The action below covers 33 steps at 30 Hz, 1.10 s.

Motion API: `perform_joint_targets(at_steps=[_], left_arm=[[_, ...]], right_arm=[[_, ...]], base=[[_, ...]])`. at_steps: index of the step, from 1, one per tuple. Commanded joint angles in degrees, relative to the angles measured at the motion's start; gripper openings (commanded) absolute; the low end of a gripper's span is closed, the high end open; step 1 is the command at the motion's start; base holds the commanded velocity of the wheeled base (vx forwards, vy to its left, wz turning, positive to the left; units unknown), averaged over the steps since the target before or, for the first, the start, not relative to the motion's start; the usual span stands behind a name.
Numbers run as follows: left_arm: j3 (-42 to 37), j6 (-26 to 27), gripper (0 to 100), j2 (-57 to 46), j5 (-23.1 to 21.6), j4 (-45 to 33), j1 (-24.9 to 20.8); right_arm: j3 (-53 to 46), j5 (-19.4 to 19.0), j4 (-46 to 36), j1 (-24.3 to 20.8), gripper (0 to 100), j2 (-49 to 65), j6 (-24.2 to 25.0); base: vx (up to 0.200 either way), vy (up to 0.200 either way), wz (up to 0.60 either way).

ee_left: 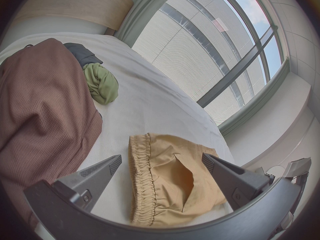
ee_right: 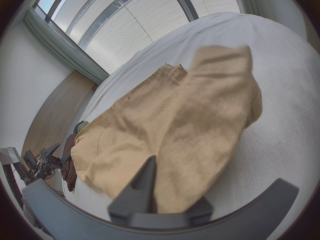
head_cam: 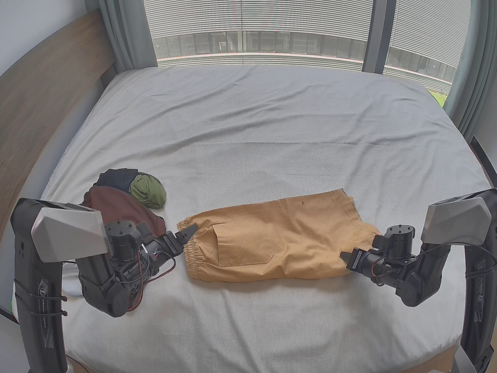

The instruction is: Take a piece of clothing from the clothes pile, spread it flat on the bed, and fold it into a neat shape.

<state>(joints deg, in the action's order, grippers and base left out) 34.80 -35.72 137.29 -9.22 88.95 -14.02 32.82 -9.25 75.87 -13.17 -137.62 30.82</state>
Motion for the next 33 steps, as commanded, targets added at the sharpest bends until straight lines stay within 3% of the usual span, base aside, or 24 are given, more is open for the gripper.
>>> perform_joint_targets(at_steps=[1, 10, 14, 17, 24, 33], left_arm=[[-0.61, -0.05, 100, 0.79, -0.1, -0.01, -0.57], [-1.76, -0.05, 100, 1.75, -0.63, -0.01, -1.54], [-1.93, -0.05, 100, 2.98, -0.8, -0.01, -1.54], [-2.11, -0.23, 100, 3.25, -0.89, -0.1, -1.54], [-1.76, -0.23, 100, 5.53, -0.89, -0.01, -1.63], [-1.67, -0.84, 100, 7.11, -0.89, -0.1, -3.56]], right_arm=[[-0.82, -0.15, -0.11, -0.55, 100, -0.19, 0.21], [-8.12, -1.21, -0.02, -0.98, 100, 2.8, -0.06], [-13.39, -6.04, 0.85, -3.09, 100, 5.96, 0.03], [-14.62, -7.36, 3.75, -4.94, 100, 6.31, 0.3], [-12.69, -8.24, 10.43, -7.66, 100, 5.7, 0.65], [-4.52, -9.91, 9.47, -9.25, 100, 6.14, 6.1]], base=[[0.0, 0.0, 0.0], [0.0, 0.0, 0.0], [0.0, 0.0, 0.0], [0.0, 0.0, 0.0], [0.0, 0.0, 0.0], [0.0, 0.0, 0.0]])
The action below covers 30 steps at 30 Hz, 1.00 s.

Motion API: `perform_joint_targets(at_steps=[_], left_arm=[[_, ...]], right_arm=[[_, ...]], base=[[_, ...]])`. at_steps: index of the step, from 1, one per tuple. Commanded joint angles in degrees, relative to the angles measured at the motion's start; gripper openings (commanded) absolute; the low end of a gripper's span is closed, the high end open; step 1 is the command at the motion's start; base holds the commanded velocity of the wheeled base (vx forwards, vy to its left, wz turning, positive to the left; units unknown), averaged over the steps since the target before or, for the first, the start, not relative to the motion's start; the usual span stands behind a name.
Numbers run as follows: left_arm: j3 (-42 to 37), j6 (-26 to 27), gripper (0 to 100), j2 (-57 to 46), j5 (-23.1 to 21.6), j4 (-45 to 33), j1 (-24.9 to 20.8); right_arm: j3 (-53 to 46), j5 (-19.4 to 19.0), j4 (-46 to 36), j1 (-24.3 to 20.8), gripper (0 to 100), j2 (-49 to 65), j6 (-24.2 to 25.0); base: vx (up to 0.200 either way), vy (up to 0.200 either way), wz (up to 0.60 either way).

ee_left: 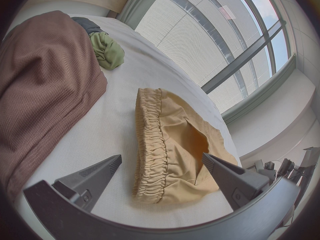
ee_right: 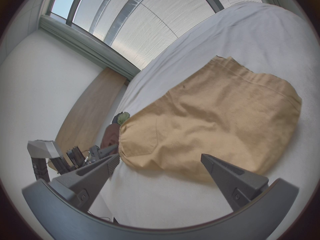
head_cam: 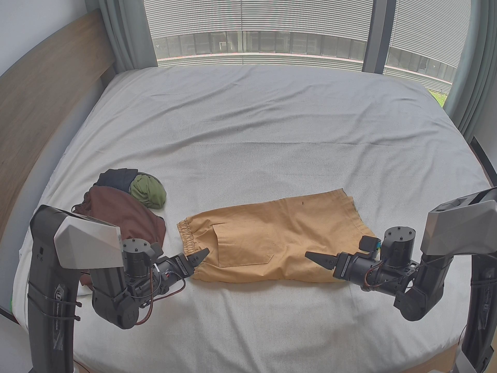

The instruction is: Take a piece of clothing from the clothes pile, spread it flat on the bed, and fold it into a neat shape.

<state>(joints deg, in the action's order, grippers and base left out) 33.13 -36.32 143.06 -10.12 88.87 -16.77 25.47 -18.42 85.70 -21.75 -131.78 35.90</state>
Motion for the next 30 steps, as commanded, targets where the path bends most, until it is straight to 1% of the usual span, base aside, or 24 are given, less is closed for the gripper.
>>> perform_joint_targets(at_steps=[1, 6, 16, 19, 22, 23, 25, 30], left_arm=[[0.26, -0.16, 100, 1.88, 0.01, -0.01, -0.8], [1.76, 0.1, 100, 4.42, 0.01, 0.08, -0.89], [3.25, -0.16, 100, 6.09, -0.08, 0.08, -1.59], [6.07, -2.44, 100, 6.88, -0.17, 0.08, -2.47], [8.7, -6.14, 100, 6.88, 0.01, -0.01, -3.53], [8.79, -6.4, 100, 6.88, 0.01, -0.01, -3.62], [10.9, -10.0, 100, 6.8, 0.01, -0.1, -4.41], [12.31, -10.79, 100, 6.97, 0.01, -0.28, -4.85]], right_arm=[[2.83, -1.09, -0.36, -0.66, 100, 0.3, 1.36], [2.75, -2.67, 0.87, 0.13, 100, -0.06, 3.65], [2.48, -3.82, 1.05, 0.65, 100, 0.74, 3.74], [2.22, -3.82, 1.05, 0.65, 100, 0.74, 3.74], [2.31, -3.82, 1.14, 0.65, 100, 0.74, 3.74], [2.22, -3.82, 1.14, 0.74, 100, 0.74, 3.74], [2.31, -3.82, 1.14, 0.74, 100, 0.65, 3.74], [2.22, -3.9, 2.37, 1.09, 100, 0.56, 3.83]], base=[[0.0, 0.0, 0.0], [0.0, 0.0, 0.0], [0.0, 0.0, 0.0], [0.0, 0.0, 0.0], [0.0, 0.0, 0.0], [0.0, 0.0, 0.0], [0.0, 0.0, 0.0], [0.0, 0.0, 0.0]])
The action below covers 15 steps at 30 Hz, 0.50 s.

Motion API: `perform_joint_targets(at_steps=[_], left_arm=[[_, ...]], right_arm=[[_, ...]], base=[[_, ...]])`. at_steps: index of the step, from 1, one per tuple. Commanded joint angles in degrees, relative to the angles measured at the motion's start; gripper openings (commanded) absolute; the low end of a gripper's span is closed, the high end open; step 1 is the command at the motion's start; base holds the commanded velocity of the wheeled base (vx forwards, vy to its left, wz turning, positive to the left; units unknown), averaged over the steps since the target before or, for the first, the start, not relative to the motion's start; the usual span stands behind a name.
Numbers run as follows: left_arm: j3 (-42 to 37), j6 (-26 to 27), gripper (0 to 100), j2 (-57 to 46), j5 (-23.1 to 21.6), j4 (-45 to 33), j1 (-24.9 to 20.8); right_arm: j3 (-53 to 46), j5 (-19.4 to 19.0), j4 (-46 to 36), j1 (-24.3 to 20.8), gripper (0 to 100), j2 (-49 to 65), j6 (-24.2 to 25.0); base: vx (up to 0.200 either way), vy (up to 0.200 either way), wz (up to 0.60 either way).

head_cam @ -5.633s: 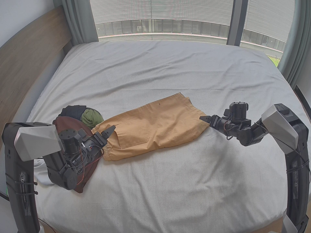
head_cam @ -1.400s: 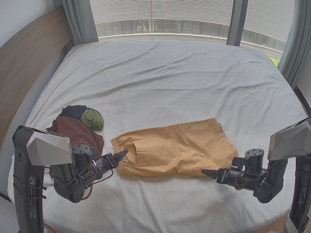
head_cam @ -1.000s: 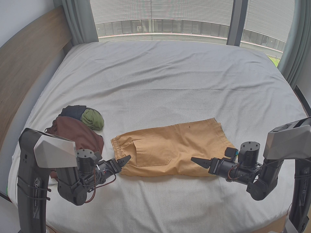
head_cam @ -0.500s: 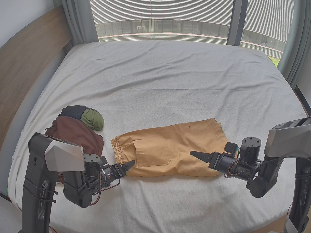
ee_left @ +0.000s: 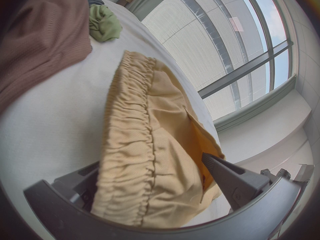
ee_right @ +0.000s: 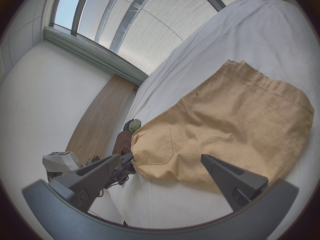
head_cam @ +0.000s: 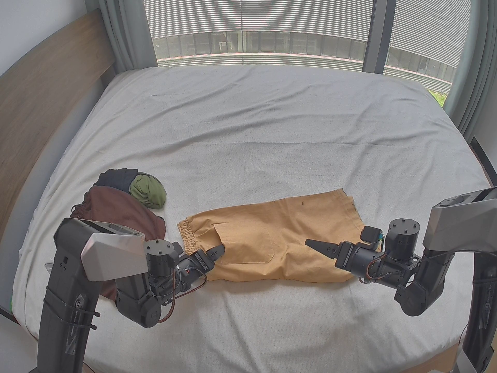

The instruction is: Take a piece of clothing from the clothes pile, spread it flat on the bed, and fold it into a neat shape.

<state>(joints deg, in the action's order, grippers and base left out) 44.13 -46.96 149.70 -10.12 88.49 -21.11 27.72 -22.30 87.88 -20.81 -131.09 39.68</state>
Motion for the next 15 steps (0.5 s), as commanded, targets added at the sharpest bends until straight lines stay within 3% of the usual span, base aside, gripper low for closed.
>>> perform_joint_targets(at_steps=[1, 14, 15], left_arm=[[1.57, -0.33, 100, 0.33, -0.08, 0.19, -0.42], [1.13, -0.77, 100, 0.33, -0.08, 0.28, -0.24], [1.13, -0.77, 0, 0.24, -0.08, 0.28, -0.16]], right_arm=[[-0.04, -0.03, 0.27, 0.16, 100, -0.22, 0.31], [0.14, -0.03, 0.36, 0.24, 100, -0.49, 0.66], [0.14, -0.03, 0.36, 0.24, 100, -0.49, 0.66]], base=[[0.0, 0.0, 0.0], [0.0, 0.0, 0.0], [0.0, 0.0, 0.0]])
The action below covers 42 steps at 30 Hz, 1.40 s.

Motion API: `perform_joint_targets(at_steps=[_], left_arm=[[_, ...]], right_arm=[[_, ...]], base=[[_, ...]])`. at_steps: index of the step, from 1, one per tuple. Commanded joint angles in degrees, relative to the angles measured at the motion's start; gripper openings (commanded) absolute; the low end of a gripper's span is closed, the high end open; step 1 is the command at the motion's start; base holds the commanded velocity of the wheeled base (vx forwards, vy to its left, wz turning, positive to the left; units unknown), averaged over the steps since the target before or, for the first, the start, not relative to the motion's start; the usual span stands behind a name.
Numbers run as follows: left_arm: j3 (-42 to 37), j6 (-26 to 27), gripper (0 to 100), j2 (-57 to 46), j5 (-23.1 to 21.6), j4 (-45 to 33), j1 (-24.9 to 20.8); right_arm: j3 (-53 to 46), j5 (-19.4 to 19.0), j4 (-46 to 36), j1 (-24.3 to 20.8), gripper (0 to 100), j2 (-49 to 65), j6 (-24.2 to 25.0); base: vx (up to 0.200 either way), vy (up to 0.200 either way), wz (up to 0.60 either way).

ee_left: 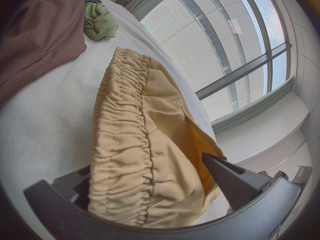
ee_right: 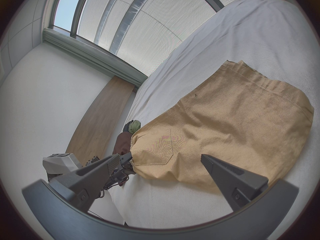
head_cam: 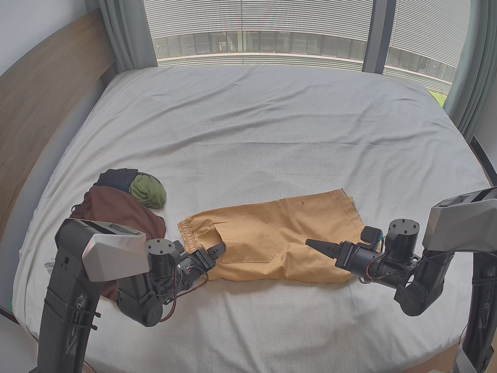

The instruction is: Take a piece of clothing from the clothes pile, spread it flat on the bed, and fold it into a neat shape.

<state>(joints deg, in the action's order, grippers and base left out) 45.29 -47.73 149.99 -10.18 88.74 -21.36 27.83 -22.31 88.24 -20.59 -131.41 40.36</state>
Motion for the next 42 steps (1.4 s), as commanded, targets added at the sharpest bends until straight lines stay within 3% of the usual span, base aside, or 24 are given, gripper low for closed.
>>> perform_joint_targets(at_steps=[1, 7, 16, 19, 25, 42], left_arm=[[-0.02, 0.0, 0, 0.04, 0.07, 0.12, 0.09], [-0.9, -0.97, 0, -0.93, 0.86, 0.21, 0.97], [-11.19, -0.79, 0, -8.49, 0.6, 0.03, 1.23], [-12.77, 0.0, 0, -9.1, 0.42, 0.03, 1.58], [-16.37, 8.97, 0, -9.19, 0.16, -0.05, 5.8], [-21.82, 10.02, 0, -14.03, -2.13, -0.05, 11.25]], right_arm=[[0.03, -0.02, 0.01, 0.02, 100, -0.07, -0.02], [-0.06, -0.02, 0.01, 0.02, 100, -0.07, -0.02], [-0.15, -0.02, 0.01, 0.11, 100, -0.42, 0.07], [-0.15, -0.02, 0.01, 0.2, 100, -0.42, 0.07], [-0.15, -0.02, 0.01, 0.2, 100, -0.33, 0.07], [-0.15, 0.07, 0.01, -0.24, 100, -0.51, 0.07]], base=[[0.0, 0.0, 0.0], [0.0, 0.0, 0.0], [0.0, 0.0, 0.0], [0.0, 0.0, 0.0], [0.0, 0.0, 0.0], [0.0, 0.0, 0.0]])
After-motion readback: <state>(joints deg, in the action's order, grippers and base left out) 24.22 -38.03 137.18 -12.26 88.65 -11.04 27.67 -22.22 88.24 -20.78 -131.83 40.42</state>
